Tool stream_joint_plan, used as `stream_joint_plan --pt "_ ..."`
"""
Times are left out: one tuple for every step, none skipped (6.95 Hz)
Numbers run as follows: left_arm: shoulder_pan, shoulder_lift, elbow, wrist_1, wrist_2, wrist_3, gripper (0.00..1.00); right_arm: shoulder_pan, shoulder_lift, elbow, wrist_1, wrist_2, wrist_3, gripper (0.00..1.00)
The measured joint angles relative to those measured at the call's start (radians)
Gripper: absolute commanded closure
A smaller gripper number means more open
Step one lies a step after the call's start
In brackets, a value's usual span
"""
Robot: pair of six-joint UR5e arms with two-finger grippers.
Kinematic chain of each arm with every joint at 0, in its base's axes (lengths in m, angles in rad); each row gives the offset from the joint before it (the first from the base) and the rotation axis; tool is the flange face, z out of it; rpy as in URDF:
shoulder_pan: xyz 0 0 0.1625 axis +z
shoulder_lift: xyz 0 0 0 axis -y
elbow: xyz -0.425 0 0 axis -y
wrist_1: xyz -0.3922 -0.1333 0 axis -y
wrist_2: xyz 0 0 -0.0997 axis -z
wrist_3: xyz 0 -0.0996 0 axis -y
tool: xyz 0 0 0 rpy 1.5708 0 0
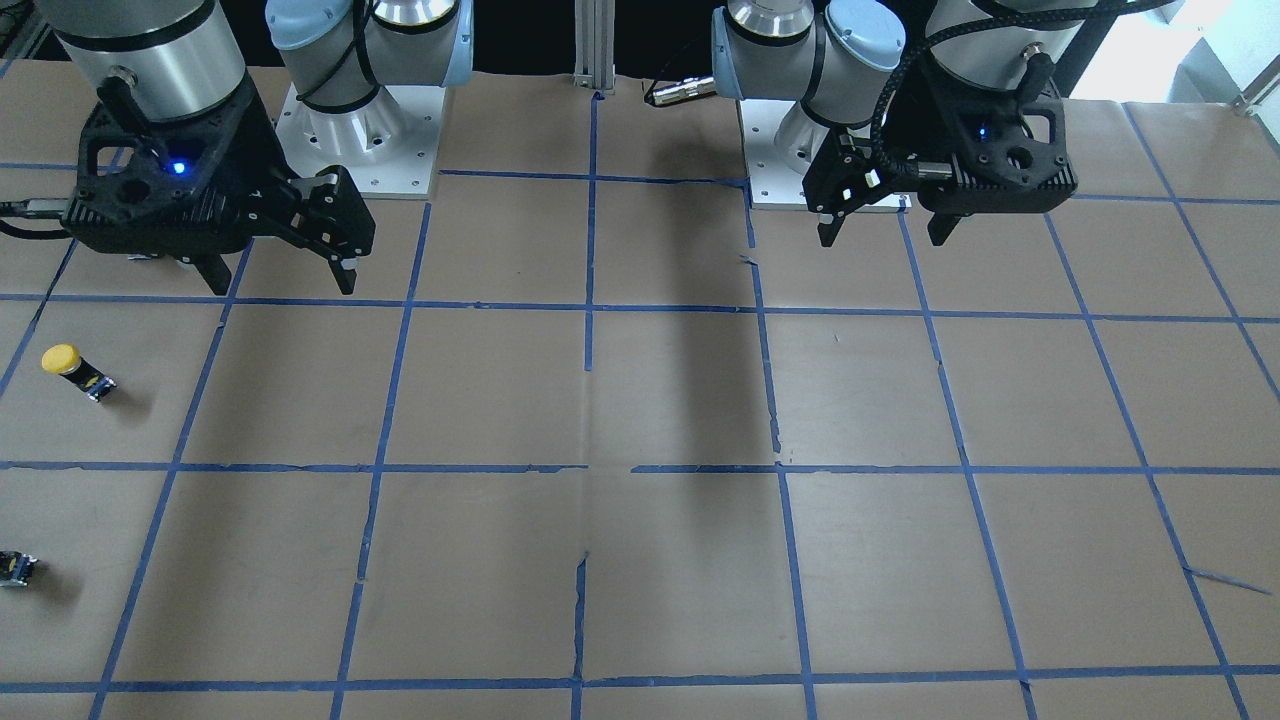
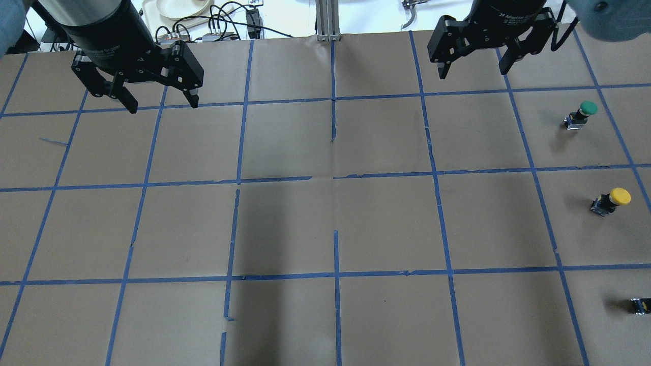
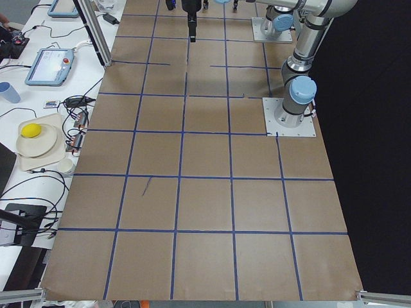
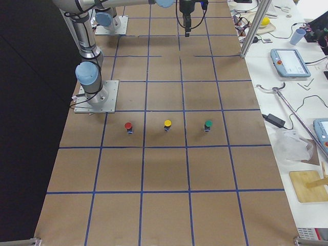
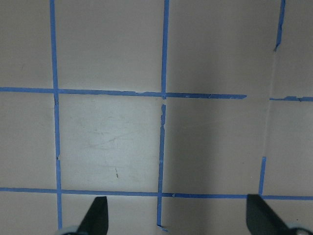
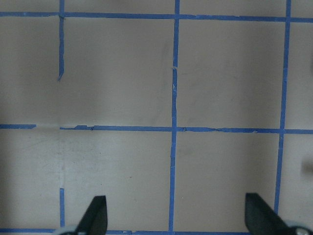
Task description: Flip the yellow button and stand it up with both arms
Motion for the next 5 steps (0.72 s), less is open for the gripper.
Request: stream_joint_plan --pt "0.000 0.000 -0.001 0.000 0.000 0.001 0.00 0.000 0.013 0.002 -0.011 0.001 -0.002 0.00" --pt "0.000 0.000 0.000 0.001 0.001 0.002 0.00 -0.002 0.035 0.000 -0.038 0.001 -0.003 0.00" --pt "0.000 -0.001 0.000 0.001 0.001 0.002 0.00 -0.004 0.063 -0.005 -0.072 0.001 -0.004 0.00" --pt "0.000 -0.002 0.000 0.001 0.002 0.002 0.00 -0.007 0.082 -0.009 -0.096 0.000 -0.004 0.00" --pt "0.000 -0.001 -0.004 0.001 0.002 0.002 0.00 -0.008 0.087 -0.010 -0.107 0.001 -0.004 0.00"
